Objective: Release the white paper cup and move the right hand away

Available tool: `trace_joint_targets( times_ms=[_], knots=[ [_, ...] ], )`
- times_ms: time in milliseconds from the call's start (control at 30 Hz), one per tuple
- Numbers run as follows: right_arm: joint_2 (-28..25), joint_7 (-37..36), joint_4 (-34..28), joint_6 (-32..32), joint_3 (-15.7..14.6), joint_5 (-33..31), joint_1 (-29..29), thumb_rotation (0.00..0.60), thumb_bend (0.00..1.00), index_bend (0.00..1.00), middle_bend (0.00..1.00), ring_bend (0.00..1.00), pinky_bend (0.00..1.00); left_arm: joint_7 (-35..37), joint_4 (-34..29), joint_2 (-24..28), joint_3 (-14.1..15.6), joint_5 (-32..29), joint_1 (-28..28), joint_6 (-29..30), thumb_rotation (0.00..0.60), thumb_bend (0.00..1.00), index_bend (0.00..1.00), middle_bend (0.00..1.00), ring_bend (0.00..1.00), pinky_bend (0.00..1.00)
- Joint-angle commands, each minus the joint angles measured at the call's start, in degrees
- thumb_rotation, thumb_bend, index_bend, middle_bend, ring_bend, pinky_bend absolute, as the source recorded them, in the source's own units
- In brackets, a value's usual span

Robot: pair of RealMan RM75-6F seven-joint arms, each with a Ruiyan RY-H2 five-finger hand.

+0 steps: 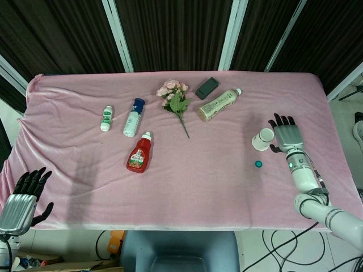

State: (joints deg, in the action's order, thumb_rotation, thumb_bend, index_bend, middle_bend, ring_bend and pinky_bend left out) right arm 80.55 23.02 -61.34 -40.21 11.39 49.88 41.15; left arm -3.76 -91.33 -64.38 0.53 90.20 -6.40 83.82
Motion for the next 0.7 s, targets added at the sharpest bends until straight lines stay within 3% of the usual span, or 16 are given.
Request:
trace_joint_targets(
  times_ms=[33,367,700],
  knots=[
    [0.10,-0.07,0.14,-0.03,-0.18,-0.09,0.09,0.600,0.45,0.29,0.11,0.00,0.00,-0.09,-0.05,-0.02,0.00,-0.04,0.04,0.05,0.600,0.37,0.00,0.00,0.00,0.04],
    [0.89,-0.65,1.04,0.43,-0.63,-0.64,0.88,0.600,0.46,0.29,0.11,0.00,0.00,-0.05,0.09,-0.01,0.11,0.15,0.27,0.44,0.600,0.37,0.00,0.00,0.00,0.04],
    [3.07,-1.01,3.49,1.44,-0.84,-1.47,2.19,0.600,0.50,0.51,0.13,0.00,0.00,0.40,0.23,0.21,0.08,0.16,0.12,0.26,0.600,0.37,0.00,0.00,0.00,0.04]
  ],
)
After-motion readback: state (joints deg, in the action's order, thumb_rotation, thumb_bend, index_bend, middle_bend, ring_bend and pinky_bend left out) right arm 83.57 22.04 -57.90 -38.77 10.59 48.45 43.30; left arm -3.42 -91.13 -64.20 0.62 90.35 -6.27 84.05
